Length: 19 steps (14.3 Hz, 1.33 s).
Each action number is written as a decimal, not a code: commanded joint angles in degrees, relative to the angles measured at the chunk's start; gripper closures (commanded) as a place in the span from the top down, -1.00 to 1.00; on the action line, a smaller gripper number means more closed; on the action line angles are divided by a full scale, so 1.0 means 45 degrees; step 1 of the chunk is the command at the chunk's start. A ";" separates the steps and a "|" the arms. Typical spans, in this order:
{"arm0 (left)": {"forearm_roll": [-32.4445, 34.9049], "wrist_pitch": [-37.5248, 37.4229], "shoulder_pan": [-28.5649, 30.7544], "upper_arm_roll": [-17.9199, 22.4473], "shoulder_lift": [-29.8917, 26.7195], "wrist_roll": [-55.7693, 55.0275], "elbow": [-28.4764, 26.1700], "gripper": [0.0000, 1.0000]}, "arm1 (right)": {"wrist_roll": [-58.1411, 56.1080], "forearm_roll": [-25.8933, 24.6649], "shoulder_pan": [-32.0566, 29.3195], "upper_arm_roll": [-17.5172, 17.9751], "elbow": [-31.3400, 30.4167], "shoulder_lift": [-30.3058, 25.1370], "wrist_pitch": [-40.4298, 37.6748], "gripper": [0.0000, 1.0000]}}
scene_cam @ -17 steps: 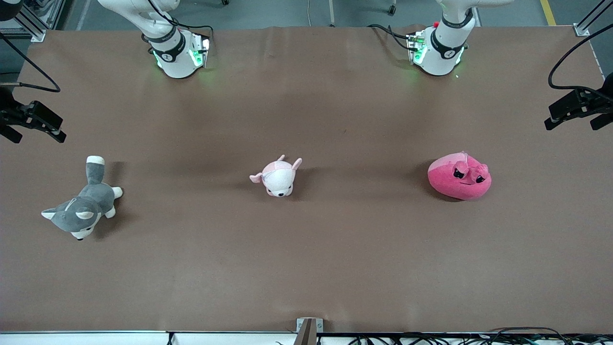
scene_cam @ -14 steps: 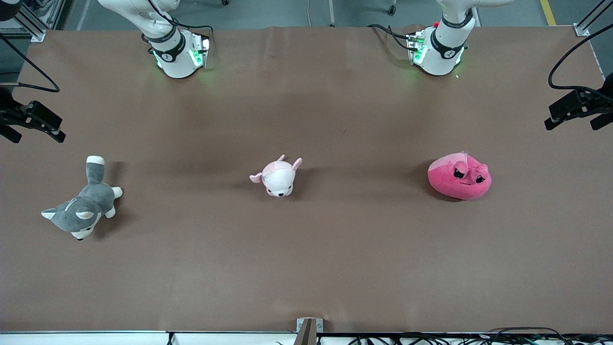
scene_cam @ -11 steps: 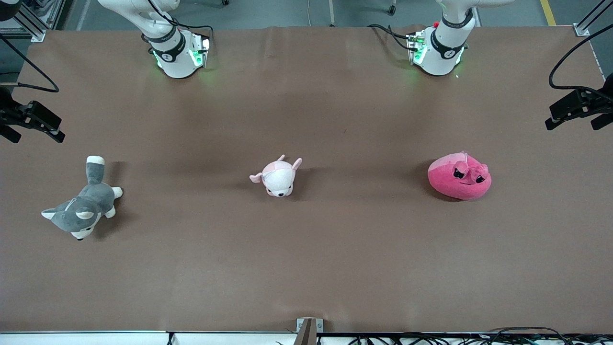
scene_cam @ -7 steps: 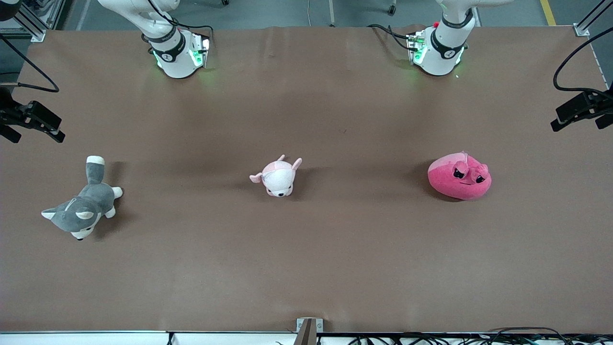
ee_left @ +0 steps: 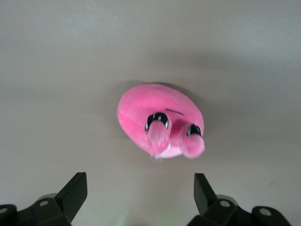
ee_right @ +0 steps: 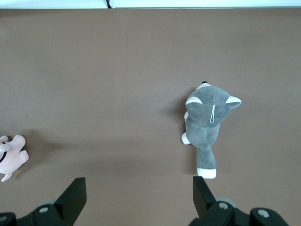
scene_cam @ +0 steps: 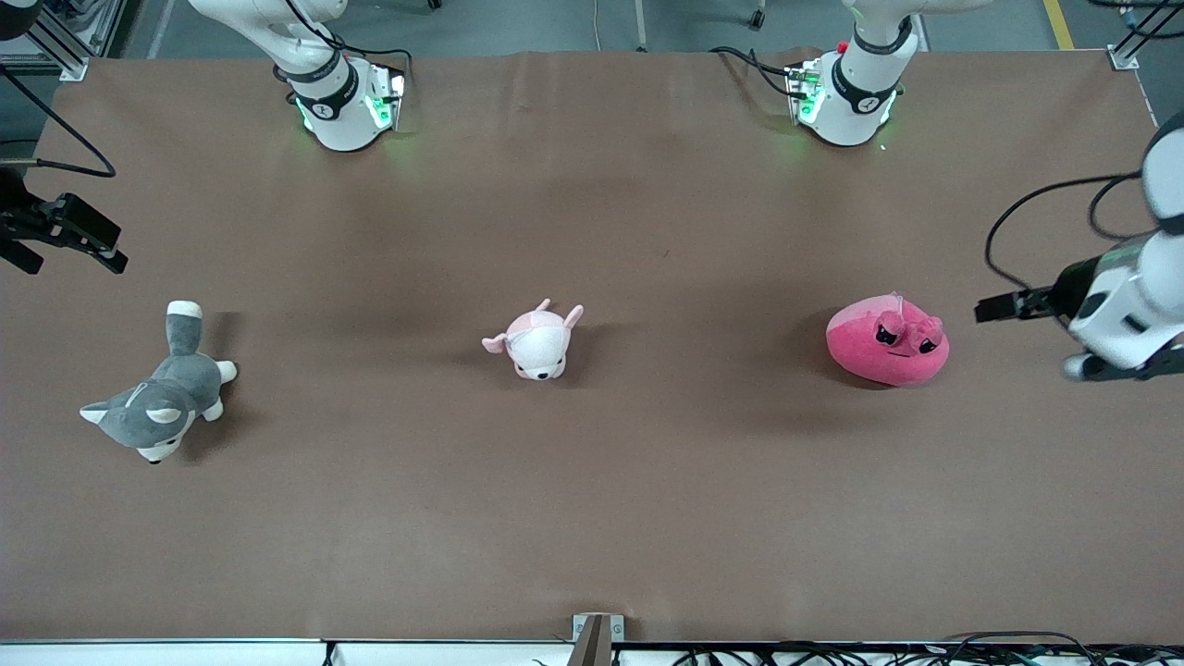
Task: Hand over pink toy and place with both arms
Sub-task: 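Reach the left gripper down to the hot-pink plush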
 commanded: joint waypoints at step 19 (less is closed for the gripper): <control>-0.0963 0.4193 -0.0133 -0.0099 0.0291 -0.0243 -0.3449 -1.00 | -0.0053 -0.0115 0.0686 0.0075 0.0165 0.0604 -0.2019 1.00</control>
